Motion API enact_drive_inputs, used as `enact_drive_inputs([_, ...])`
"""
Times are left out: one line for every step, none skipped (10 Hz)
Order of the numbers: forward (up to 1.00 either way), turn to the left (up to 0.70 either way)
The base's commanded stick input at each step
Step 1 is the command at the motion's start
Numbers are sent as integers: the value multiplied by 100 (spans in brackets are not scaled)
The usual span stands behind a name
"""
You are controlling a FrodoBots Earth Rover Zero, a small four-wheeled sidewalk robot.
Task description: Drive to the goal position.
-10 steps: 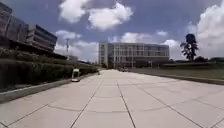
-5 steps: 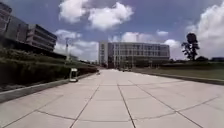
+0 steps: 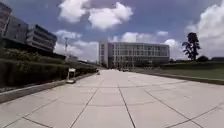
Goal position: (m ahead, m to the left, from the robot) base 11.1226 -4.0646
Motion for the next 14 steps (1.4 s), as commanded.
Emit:
enact_drive_inputs([50,0])
enact_drive_inputs([50,0])
enact_drive_inputs([50,0])
enact_drive_inputs([50,0])
enact_drive_inputs([50,0])
enact_drive_inputs([50,0])
enact_drive_inputs([50,0])
enact_drive_inputs([50,0])
enact_drive_inputs([50,0])
enact_drive_inputs([50,0])
enact_drive_inputs([50,0])
enact_drive_inputs([50,0])
enact_drive_inputs([50,0])
enact_drive_inputs([50,0])
